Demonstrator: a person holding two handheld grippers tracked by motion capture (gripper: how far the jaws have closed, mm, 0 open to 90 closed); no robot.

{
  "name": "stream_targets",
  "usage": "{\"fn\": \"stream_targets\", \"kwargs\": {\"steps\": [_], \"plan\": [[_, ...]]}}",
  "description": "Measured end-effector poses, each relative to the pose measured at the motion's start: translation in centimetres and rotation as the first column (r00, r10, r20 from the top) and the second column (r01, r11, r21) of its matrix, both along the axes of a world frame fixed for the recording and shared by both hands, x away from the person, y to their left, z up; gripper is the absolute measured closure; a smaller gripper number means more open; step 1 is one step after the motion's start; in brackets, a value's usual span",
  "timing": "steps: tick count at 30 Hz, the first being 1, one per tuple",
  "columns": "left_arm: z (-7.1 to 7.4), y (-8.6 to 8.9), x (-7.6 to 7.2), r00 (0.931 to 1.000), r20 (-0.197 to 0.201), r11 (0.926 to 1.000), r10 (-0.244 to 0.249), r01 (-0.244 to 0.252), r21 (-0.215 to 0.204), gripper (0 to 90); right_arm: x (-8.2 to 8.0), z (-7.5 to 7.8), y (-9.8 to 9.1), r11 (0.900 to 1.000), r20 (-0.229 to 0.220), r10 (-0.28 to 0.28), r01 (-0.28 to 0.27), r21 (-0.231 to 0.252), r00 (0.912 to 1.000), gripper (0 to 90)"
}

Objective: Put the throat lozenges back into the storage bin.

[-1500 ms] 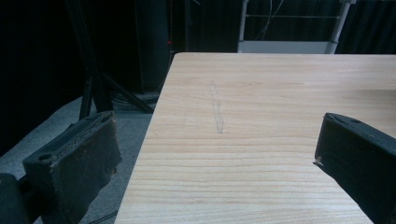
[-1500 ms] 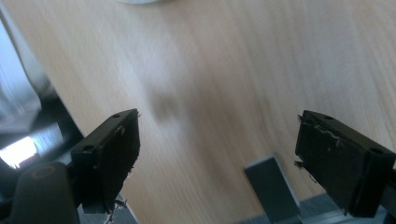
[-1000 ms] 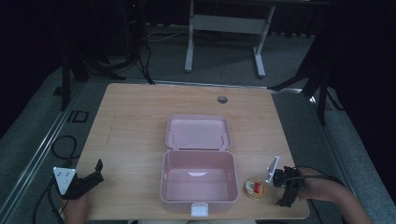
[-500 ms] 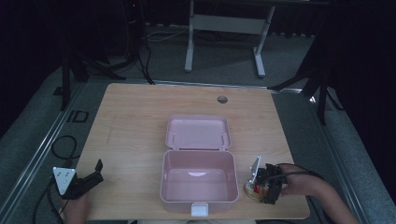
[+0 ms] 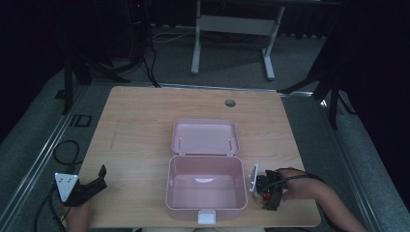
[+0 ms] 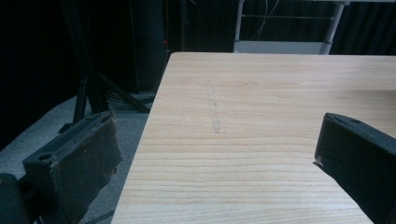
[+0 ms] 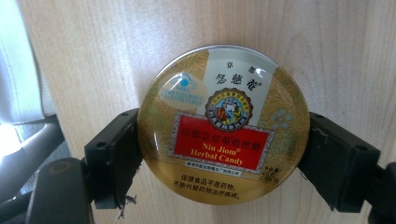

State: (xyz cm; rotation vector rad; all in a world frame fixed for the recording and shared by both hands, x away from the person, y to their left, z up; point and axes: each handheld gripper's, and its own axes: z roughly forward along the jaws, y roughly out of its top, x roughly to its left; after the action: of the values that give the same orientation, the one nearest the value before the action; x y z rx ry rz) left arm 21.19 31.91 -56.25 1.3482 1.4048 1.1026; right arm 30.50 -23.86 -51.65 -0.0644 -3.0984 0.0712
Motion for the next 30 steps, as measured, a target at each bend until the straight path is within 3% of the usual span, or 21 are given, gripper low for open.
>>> {"fn": "stream_targets", "kwargs": {"steps": [8,21,26,30], "plan": [[0.0,0.0,0.0,1.0,-0.002,1.0,-0.001,0.001,0.0,0.4,-0.3,1.7,0.0,1.0,-0.018,0.006,-0.005,0.005,0.9998,19.5],[0.0,0.0,0.0,1.0,-0.003,1.0,-0.001,0.001,0.001,0.4,-0.3,5.9,0.1,0.9985,-0.056,-0.054,0.054,-0.008,0.997,19.6],[0.0,0.0,0.0,1.0,-0.004,1.0,-0.001,0.001,0.001,0.4,-0.5,8.2,0.5,0.9988,-0.055,-0.048,0.049,0.009,0.9973,19.7],[0.0,0.0,0.0,1.0,-0.004,1.0,-0.001,0.001,0.001,0.4,-0.9,10.2,1.1,0.9991,-0.017,-0.033,0.033,0.028,0.9993,19.7]]}}
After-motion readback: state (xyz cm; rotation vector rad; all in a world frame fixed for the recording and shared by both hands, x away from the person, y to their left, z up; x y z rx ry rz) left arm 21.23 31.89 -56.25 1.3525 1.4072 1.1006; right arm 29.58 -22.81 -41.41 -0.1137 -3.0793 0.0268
